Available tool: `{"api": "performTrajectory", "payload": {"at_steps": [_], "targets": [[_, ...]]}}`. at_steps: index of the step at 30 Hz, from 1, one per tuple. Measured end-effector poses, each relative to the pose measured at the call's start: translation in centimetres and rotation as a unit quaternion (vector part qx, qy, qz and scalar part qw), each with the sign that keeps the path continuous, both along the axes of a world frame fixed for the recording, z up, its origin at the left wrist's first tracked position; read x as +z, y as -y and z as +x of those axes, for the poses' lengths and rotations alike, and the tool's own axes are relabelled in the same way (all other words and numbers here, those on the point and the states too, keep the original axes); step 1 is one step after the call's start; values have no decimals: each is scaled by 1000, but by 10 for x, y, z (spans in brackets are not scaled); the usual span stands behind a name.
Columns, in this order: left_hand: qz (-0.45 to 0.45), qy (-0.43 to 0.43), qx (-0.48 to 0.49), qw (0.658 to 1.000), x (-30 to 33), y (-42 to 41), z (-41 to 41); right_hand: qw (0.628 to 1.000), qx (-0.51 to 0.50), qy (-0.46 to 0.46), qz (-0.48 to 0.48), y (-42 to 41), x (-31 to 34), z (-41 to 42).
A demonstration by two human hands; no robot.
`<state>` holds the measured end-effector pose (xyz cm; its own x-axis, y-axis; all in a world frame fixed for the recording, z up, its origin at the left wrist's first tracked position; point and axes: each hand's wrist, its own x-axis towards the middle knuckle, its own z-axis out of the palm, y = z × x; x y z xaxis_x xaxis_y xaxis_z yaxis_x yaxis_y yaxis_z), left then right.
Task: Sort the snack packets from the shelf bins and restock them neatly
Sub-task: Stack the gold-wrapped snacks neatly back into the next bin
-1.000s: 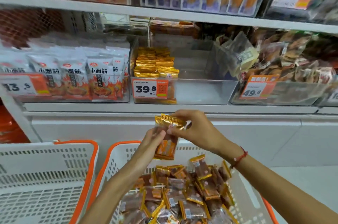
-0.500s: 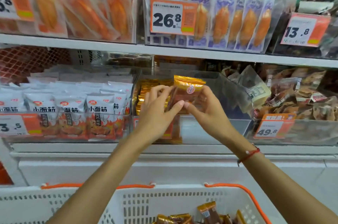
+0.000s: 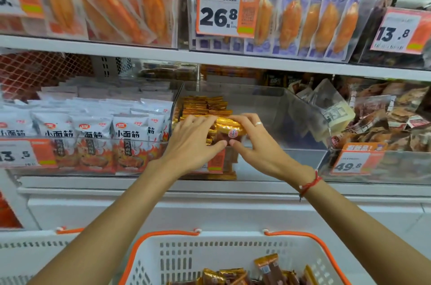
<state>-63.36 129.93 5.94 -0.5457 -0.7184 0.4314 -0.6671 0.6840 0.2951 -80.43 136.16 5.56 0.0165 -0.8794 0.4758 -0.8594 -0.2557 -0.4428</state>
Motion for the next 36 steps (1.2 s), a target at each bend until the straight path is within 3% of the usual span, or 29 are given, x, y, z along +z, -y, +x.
{"api": "performTrajectory", "payload": {"at_steps": [4,7,10,15,21,29,31,33,36], "targets": [[-99,-72,51,991,-27,-9,22,990,-39,-123,-57,-4,1,2],[-147,-41,76,985,-61,-16,36,976,-58,-193,-87,0,-8,9],[-153,6,73,985,-78,-18,40,983,-65,-164,-46,-3,-18,19],[-178,6,73,981,-71,-18,41,984,-42,-170,43,-5,10,17],[-200,19,70,977,-64,-16,42,959,13,-181,217,26,65,12],[-175,28,60,982,-63,-14,41,940,29,-142,310,38,60,13],[-179,28,58,982,-64,-15,42,955,25,-113,274,28,47,10],[-184,23,55,981,-67,-15,42,977,-8,-113,180,12,23,10],[-182,29,59,981,-69,-18,40,978,-51,-194,54,-11,-11,15]]}}
